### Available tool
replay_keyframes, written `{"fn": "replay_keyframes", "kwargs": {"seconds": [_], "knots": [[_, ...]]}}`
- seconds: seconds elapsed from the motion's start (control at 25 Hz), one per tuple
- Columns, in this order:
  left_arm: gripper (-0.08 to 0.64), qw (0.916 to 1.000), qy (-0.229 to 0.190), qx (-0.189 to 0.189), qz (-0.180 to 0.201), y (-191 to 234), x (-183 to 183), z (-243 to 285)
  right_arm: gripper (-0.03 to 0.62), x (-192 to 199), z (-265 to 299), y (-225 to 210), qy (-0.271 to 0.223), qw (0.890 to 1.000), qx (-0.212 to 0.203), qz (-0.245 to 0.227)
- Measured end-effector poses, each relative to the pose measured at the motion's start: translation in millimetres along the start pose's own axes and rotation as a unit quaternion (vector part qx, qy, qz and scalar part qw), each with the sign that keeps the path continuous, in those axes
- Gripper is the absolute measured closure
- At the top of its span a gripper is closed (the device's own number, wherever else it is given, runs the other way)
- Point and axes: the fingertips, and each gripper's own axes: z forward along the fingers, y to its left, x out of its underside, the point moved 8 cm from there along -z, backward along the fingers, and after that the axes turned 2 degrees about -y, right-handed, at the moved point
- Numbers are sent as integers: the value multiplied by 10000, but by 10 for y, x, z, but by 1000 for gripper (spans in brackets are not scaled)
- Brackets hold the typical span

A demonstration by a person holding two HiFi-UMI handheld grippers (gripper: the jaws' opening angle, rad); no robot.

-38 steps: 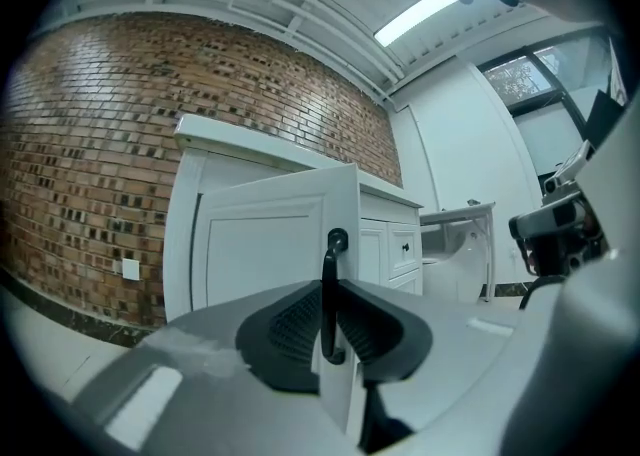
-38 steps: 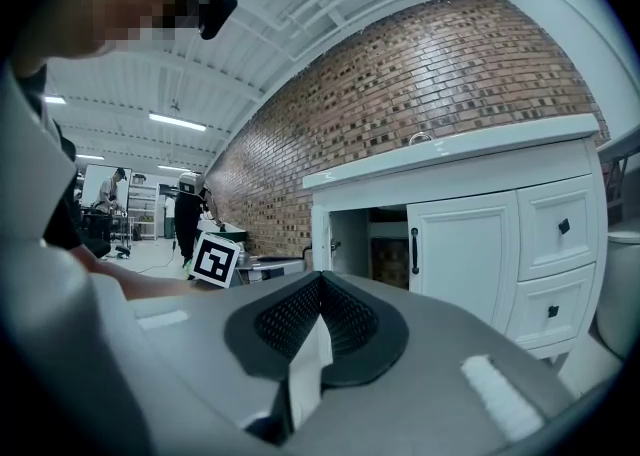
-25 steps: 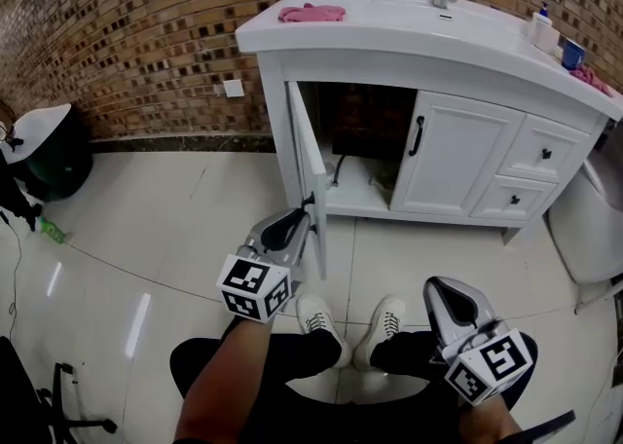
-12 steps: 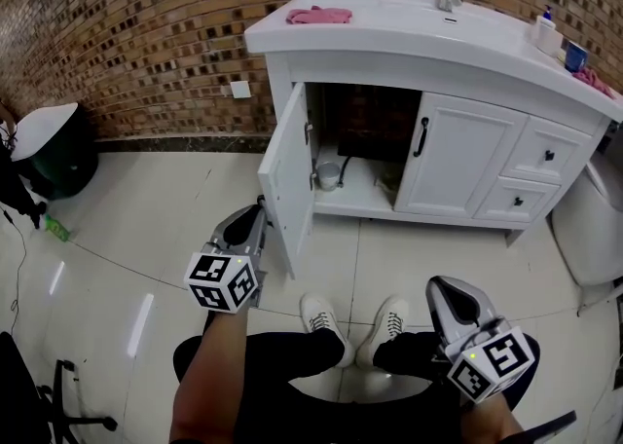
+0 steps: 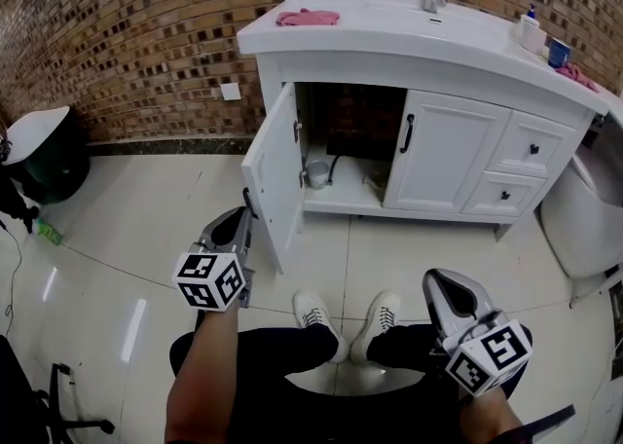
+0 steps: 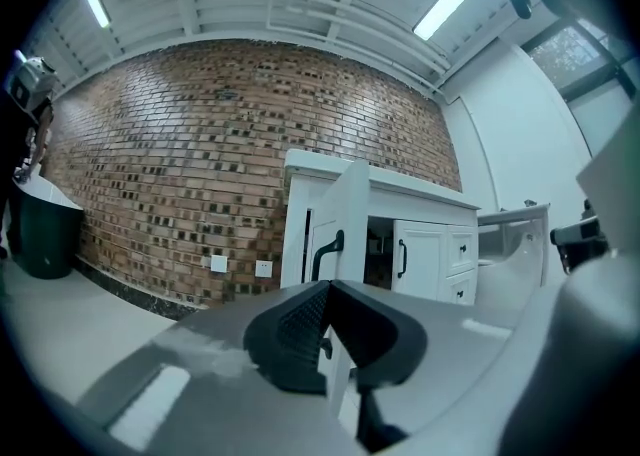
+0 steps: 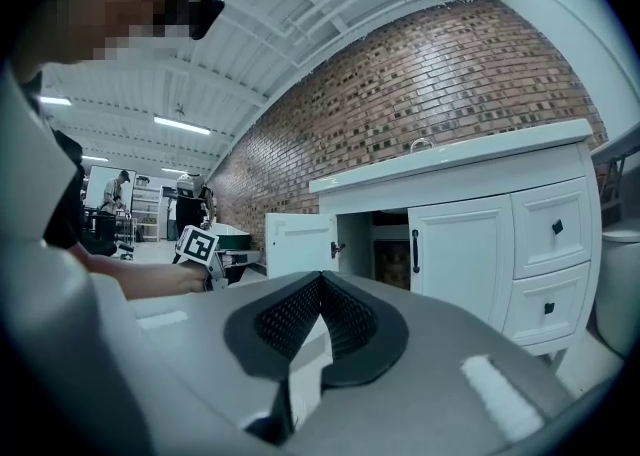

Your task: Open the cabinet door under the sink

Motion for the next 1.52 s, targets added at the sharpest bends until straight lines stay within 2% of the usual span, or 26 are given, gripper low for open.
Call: {"fn": "replay_keyframes", "kwargs": {"seconds": [0.12,0.24,0.44,0.68,1.08,1.36,1.52], "knots": [[555,9995,10,184,-246,-104,-33,-98,583,-6,-31,16,-28,10000,13,8],[555,9969,111,571,-530,-353,-75,-221,583,5,-60,25,4,9999,0,109],[555,9911,159,1240,-450,-906,-265,-443,584,-69,-156,79,29,10000,57,-43],[557,9838,97,1752,-372,-1409,-413,-614,583,-167,-372,145,131,9996,182,-175],[557,9778,-50,2063,-369,-1725,-534,-989,584,-193,-714,238,23,9992,346,-176],[557,9757,-243,2155,-299,-1846,-631,-1246,584,-188,-895,283,30,9988,420,-251],[557,9766,-190,2125,-277,-1848,-610,-1314,584,-158,-967,274,50,9986,469,-234]]}}
